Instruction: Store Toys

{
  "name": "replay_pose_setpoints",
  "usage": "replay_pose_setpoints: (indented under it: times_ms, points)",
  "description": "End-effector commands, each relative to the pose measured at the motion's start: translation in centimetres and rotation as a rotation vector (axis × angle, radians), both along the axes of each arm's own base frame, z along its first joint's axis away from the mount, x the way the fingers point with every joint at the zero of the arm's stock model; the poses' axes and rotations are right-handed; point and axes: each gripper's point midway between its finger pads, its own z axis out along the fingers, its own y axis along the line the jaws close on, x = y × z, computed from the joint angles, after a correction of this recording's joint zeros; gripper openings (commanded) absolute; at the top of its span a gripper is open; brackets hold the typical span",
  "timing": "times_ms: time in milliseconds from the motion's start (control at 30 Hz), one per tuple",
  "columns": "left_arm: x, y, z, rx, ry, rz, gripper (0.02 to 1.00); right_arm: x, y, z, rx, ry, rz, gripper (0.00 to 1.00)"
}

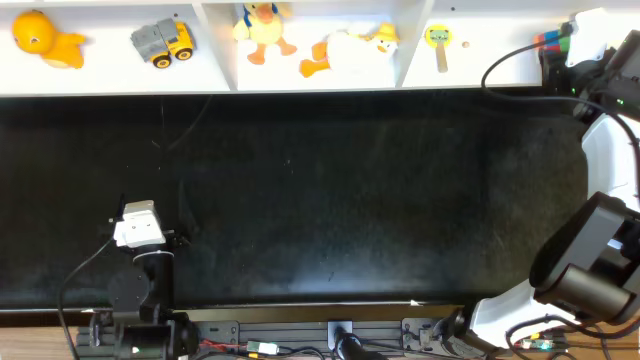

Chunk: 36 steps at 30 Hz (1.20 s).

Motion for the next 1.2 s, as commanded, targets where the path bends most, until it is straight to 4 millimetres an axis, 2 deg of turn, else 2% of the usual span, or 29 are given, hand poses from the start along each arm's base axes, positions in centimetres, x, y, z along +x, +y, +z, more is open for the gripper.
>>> replay_pose_setpoints:
  times_ms: [33, 433, 667, 1200]
  points:
    - [0.0, 0.0, 0.1, 0.020, -0.008, 0.001, 0.998, 1.2, 1.0, 1.0, 0.022, -0.029, 0.027, 0.404]
    - [0.0, 0.0, 0.1, 0.020, -0.008, 0.001, 0.998, 2.4, 1.9, 0.6, 0.019, -0.030, 0.049, 0.402]
    - [0.0, 0.0, 0.1, 0.020, -0.008, 0.001, 0.998, 2.4, 1.2, 0.2, 0.002, -0.016, 0.017, 0.389]
    - [0.0, 0.0, 0.1, 0.020, -0.008, 0.001, 0.998, 2.2, 0.9, -0.2, -0.003, 0.004, -0.002, 0.404]
